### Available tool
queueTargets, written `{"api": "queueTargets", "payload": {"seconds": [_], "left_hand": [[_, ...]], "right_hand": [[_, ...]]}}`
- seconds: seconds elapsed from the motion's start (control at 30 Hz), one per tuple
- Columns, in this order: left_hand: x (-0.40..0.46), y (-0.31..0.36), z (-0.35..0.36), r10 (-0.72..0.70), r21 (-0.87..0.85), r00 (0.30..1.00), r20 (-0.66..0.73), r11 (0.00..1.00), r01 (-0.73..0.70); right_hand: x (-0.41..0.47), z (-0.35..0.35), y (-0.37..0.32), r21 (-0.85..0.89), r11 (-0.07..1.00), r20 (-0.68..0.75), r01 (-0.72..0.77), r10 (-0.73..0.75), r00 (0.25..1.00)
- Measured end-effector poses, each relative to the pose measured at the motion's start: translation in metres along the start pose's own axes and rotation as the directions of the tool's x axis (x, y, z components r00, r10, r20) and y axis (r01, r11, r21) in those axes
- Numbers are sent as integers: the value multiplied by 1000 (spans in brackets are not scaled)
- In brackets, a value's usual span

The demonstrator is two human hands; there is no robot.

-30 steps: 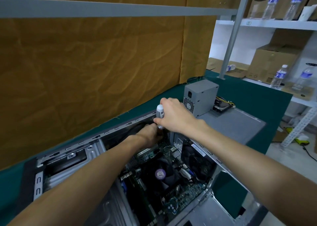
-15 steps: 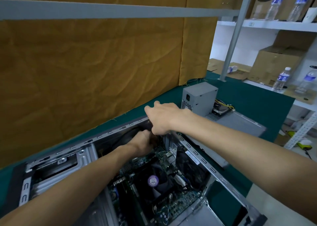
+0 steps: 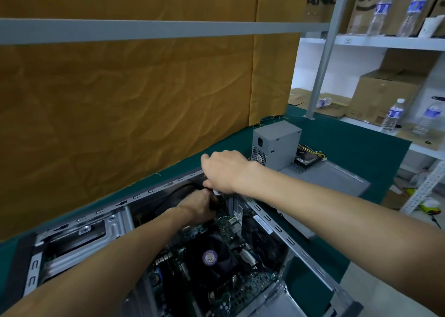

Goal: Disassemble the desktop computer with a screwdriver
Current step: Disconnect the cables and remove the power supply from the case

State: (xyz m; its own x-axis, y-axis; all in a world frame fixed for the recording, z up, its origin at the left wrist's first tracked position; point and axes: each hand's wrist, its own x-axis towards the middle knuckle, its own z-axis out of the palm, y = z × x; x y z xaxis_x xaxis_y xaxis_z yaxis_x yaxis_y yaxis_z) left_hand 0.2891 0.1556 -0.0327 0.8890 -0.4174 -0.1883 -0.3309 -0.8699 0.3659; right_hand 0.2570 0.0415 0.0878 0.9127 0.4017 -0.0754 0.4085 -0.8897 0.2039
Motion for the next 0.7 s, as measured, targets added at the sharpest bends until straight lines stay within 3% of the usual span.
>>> {"api": "queueTargets", "payload": {"seconds": [0.13, 0.3, 0.47, 0.6, 0.7], "left_hand": [[4, -1, -1, -7, -10, 1000, -1, 1000, 7], [9, -1, 5, 17, -8, 1000, -26, 1000, -17], [10, -4, 9, 41, 33, 998, -54, 999, -40], [13, -1, 9, 35, 7, 998, -60, 999, -35], [15, -2, 10, 5, 4, 999, -44, 1000, -5]], "right_hand": [[2, -8, 11, 172, 981, 116, 88, -109, 987], [5, 4, 7, -94, 993, -89, 76, -85, 992], [8, 0, 13, 162, 976, 7, 142, -145, 989], [9, 4, 9, -86, 994, -133, 64, -76, 988], [11, 2, 13, 136, 983, -25, 127, -125, 992]]}}
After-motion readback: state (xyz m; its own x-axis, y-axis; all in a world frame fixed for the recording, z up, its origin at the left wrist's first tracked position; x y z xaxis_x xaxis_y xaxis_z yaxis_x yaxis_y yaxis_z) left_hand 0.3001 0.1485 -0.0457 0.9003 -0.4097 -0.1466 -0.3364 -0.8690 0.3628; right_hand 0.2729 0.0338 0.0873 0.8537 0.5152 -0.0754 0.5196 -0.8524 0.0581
